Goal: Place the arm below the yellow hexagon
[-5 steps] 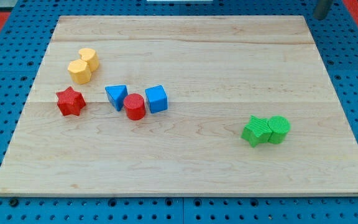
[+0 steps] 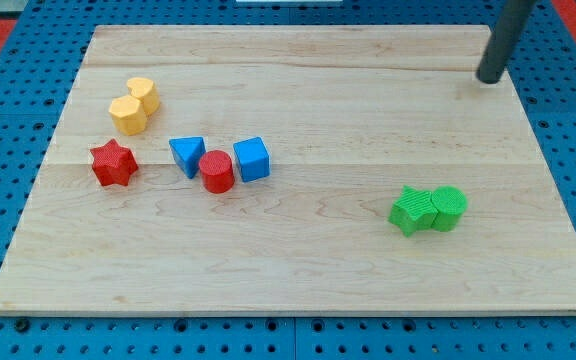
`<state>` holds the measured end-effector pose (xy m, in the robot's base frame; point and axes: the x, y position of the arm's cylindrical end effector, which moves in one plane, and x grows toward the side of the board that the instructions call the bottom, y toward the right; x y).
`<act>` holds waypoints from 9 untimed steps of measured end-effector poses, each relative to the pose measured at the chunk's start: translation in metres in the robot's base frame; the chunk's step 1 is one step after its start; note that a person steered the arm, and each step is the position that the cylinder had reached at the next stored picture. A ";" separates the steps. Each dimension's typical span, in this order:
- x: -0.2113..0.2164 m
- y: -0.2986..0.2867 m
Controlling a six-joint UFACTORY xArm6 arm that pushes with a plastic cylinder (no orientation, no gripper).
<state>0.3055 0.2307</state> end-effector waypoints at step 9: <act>0.071 -0.434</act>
<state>0.3770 -0.2031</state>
